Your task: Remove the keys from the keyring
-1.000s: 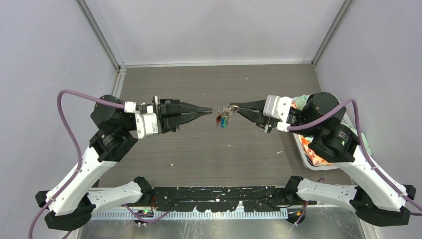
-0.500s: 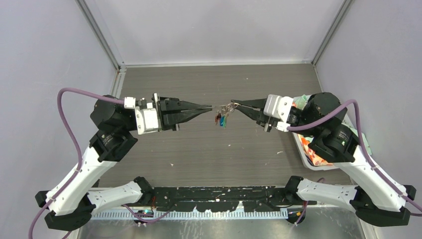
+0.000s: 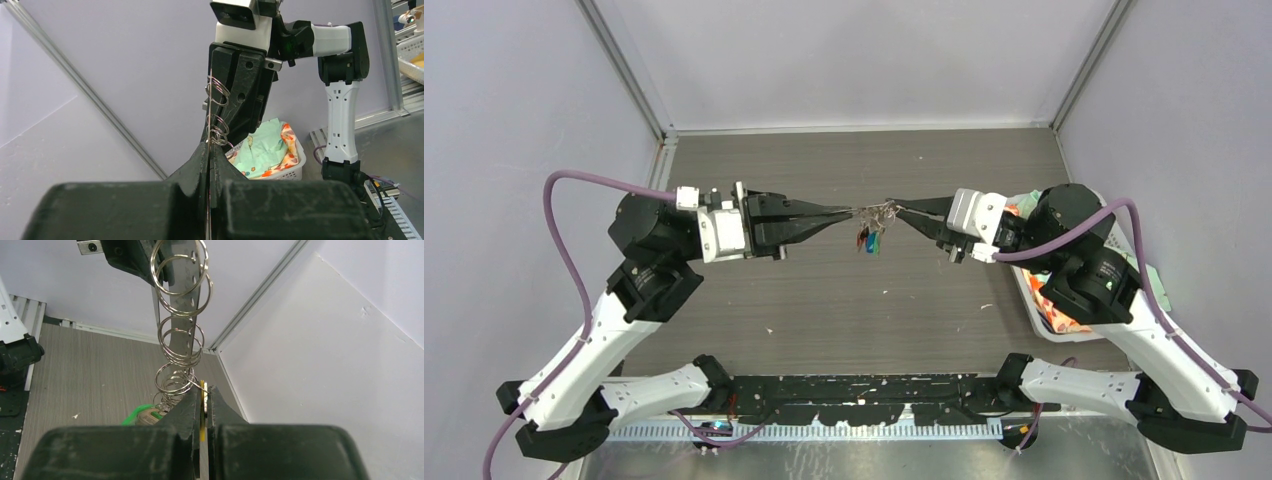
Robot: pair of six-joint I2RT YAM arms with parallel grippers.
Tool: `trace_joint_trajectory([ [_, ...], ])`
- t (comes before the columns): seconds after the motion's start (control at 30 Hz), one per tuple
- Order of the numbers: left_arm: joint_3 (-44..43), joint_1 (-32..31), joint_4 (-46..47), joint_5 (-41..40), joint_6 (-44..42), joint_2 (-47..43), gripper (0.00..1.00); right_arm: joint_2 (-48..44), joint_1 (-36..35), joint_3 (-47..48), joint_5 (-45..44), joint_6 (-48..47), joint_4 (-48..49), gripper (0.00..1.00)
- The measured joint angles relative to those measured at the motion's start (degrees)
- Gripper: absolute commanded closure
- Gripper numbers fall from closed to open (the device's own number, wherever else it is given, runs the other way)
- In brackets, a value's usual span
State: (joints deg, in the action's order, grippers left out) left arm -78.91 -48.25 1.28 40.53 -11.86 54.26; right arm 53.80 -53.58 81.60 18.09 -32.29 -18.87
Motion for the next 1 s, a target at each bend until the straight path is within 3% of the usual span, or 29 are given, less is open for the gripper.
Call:
trace_joint_trajectory([
  [1.0,-0.02,0.7,7.06,0.28,7.58,1.86,1.0,-1.38,-0.33,-3.56,1.29,-0.63,9.2,0.99],
])
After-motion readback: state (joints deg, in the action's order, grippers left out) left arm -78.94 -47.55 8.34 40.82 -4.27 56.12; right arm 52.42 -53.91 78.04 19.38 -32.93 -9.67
